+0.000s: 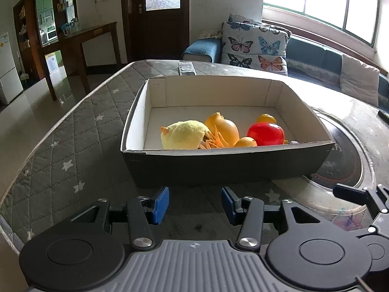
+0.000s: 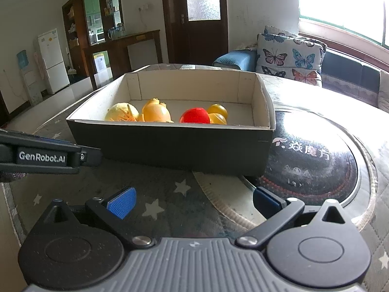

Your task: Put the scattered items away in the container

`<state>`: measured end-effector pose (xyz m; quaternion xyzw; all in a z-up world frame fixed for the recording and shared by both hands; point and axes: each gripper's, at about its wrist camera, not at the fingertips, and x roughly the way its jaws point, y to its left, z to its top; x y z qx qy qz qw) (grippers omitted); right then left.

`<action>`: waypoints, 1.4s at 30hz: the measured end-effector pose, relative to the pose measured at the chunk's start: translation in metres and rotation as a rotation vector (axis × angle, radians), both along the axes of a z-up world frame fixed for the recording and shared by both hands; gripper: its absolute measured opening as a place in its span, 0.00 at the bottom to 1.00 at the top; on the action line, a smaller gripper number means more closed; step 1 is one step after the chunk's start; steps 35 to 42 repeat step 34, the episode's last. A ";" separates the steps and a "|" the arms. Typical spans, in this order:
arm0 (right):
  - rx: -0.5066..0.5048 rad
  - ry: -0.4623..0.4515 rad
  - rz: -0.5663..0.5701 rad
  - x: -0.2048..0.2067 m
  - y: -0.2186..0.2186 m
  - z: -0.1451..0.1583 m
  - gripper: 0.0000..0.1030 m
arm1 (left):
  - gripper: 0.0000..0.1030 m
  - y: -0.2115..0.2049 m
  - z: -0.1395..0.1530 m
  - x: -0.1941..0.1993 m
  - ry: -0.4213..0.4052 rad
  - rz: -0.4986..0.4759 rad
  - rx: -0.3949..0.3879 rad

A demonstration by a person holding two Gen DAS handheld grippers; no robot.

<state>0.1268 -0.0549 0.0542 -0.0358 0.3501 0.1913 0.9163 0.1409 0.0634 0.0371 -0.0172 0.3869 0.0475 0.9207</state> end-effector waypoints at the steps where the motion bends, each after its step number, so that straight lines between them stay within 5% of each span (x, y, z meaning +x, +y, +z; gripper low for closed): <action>1: -0.002 0.001 -0.001 0.001 0.000 0.000 1.00 | 0.49 0.000 0.000 0.001 0.003 0.002 0.001; 42: -0.033 0.044 0.006 0.023 0.010 -0.007 1.00 | 0.40 0.001 -0.008 0.018 0.035 0.008 0.040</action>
